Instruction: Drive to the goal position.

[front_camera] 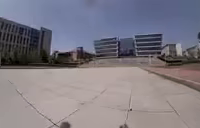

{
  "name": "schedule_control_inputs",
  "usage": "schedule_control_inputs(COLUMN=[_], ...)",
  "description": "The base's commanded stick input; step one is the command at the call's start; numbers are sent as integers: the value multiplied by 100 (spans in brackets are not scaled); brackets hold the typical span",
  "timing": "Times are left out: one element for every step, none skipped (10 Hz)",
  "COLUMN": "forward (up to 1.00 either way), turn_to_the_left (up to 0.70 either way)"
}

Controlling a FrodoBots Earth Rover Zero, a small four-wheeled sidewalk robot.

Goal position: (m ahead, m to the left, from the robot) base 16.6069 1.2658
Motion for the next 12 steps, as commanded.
schedule_control_inputs(forward=[70, 70, 70, 70, 70, 70, 70, 70, 70, 70, 70, 70], turn_to_the_left=[0, 0, 0, 0, 0, 0, 0, 0, 0, 0, 0, 0])
